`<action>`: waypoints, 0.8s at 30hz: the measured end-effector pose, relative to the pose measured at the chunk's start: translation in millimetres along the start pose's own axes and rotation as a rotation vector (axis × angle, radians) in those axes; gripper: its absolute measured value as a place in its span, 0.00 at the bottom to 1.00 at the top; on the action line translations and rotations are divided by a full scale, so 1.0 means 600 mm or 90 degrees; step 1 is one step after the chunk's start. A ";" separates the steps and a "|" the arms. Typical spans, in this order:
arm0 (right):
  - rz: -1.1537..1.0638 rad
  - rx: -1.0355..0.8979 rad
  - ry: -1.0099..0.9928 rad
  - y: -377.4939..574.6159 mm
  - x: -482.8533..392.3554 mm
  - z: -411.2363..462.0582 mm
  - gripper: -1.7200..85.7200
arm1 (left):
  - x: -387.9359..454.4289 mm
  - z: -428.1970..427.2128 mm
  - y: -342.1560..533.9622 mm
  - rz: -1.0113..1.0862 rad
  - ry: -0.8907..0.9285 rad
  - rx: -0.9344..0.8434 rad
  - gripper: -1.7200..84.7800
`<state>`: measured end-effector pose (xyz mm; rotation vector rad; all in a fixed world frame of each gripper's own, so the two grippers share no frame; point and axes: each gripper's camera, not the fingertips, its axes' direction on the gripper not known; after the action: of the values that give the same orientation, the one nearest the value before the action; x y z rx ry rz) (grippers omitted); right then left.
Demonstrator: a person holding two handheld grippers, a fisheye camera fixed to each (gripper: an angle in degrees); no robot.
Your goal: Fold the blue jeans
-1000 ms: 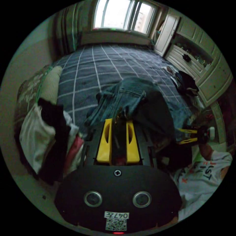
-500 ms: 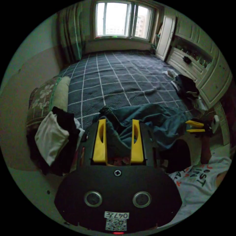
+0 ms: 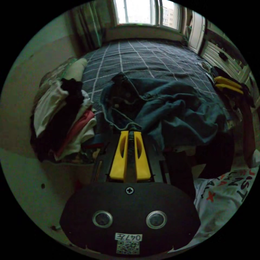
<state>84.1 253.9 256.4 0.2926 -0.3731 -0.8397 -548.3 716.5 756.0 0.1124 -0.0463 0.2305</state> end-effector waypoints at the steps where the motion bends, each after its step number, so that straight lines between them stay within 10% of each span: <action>1: -0.032 0.003 -0.010 -0.038 -0.005 0.034 0.07 | -0.015 -0.008 0.017 -0.024 -0.005 0.023 0.05; 17: -0.090 -0.145 -0.271 -0.248 -0.051 0.432 0.06 | -0.148 0.051 0.075 -0.147 -0.025 0.095 0.09; 24: -0.209 -0.057 -0.011 -0.212 -0.086 0.262 0.03 | -0.113 0.034 0.045 -0.103 0.084 0.229 0.03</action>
<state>-99.4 196.3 336.6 0.2666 -0.3066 -1.1782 -620.9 725.1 775.3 0.4561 0.1358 0.0824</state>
